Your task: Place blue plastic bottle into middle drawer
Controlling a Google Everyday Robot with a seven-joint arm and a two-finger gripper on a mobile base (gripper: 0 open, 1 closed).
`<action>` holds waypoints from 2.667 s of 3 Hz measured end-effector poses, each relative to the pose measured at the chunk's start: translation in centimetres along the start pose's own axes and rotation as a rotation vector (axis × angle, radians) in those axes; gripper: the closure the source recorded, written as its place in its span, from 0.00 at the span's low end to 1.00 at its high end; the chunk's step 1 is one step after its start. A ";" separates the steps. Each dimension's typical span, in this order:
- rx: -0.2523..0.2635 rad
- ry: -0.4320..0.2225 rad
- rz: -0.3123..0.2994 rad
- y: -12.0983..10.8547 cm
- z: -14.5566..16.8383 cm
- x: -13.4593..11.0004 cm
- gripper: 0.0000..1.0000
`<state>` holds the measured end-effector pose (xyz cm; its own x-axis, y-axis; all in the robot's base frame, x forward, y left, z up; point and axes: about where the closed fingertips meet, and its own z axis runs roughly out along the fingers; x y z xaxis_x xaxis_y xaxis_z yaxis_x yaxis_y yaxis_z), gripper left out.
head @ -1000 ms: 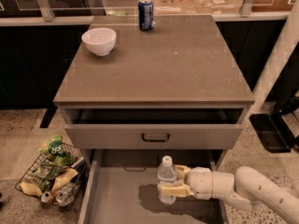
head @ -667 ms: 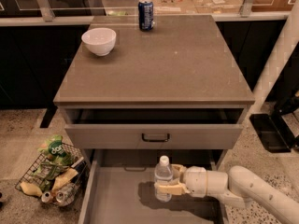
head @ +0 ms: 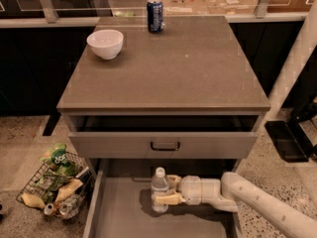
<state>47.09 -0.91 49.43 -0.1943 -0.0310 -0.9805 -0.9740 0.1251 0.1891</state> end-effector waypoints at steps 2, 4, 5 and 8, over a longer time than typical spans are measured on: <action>-0.057 0.009 0.007 -1.6 5.4 3.6 1.00; -0.042 0.029 -0.002 -0.6 5.6 5.9 1.00; -0.042 0.029 -0.002 -0.5 5.6 5.7 0.86; -0.042 0.029 -0.002 -0.5 5.6 5.6 0.15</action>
Offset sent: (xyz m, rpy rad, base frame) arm 0.0181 0.0689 -0.0618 0.0055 0.0157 0.0627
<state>47.12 4.38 43.51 -0.1950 -0.0602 -0.9789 -0.9783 0.0833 0.1898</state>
